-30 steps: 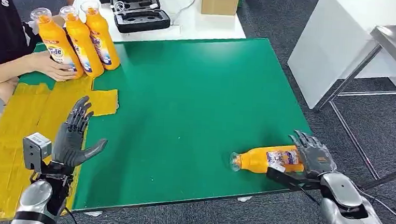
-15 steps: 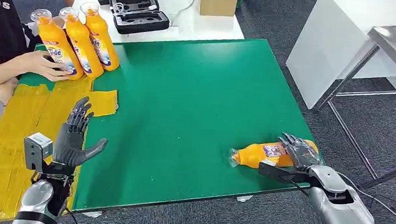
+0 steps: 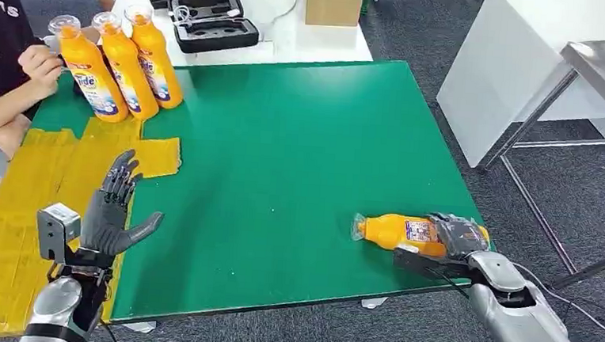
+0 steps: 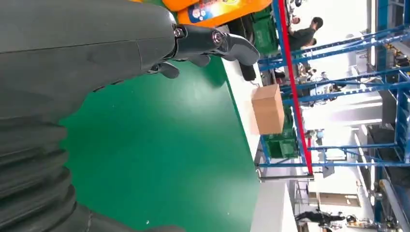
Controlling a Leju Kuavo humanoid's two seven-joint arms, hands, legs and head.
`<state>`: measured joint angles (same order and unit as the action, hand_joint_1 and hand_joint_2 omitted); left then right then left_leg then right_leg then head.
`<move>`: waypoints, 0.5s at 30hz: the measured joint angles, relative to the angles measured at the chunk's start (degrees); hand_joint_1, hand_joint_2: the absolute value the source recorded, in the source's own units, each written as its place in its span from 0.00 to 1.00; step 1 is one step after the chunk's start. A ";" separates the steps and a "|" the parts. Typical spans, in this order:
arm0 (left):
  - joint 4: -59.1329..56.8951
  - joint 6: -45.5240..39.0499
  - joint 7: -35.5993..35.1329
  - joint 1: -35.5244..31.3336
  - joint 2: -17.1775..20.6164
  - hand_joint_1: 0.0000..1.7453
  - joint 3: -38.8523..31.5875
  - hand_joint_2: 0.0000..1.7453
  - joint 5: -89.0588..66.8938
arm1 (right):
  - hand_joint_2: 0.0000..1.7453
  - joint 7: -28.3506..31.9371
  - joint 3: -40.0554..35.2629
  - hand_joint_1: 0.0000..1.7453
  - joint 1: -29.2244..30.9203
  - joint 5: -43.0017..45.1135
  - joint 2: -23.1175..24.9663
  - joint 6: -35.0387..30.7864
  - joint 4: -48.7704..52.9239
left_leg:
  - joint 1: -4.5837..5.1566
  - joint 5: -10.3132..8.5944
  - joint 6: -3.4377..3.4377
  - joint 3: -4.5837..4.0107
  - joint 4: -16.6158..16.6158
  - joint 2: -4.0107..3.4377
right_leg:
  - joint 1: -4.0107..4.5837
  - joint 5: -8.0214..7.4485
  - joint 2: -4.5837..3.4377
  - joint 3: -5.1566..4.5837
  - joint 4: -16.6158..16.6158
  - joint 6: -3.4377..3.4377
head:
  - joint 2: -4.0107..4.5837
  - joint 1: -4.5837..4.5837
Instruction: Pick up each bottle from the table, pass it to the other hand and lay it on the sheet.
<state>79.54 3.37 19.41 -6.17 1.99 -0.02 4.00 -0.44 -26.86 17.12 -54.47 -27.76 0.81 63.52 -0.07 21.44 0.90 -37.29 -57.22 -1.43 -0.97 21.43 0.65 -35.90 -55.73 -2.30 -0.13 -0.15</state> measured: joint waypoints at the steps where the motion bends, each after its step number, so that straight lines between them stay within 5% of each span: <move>1: 0.00 0.00 0.00 0.00 0.00 0.00 0.00 1.00 0.00 | 1.00 0.00 -0.07 1.00 0.01 0.00 0.07 -0.24 -0.04 | 0.00 0.01 -0.01 0.00 0.00 0.00 | 0.00 0.00 0.00 0.00 0.00 0.00 | 0.00 0.00; 15: 0.00 -0.17 -0.33 0.03 0.00 0.00 0.00 1.00 0.18 | 1.00 0.09 -0.24 1.00 0.22 -0.70 1.18 -4.80 -0.39 | -0.01 0.07 -0.06 -0.07 0.00 -0.01 | 0.00 0.05 0.00 -0.06 -0.01 -0.03 | 0.00 0.00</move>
<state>79.54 3.19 19.08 -6.14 1.99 -0.02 4.18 -0.35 -27.10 17.34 -55.16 -26.58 -3.99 63.12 -0.07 21.51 0.84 -37.37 -57.22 -1.43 -0.97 21.48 0.65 -35.97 -55.74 -2.33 -0.13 -0.15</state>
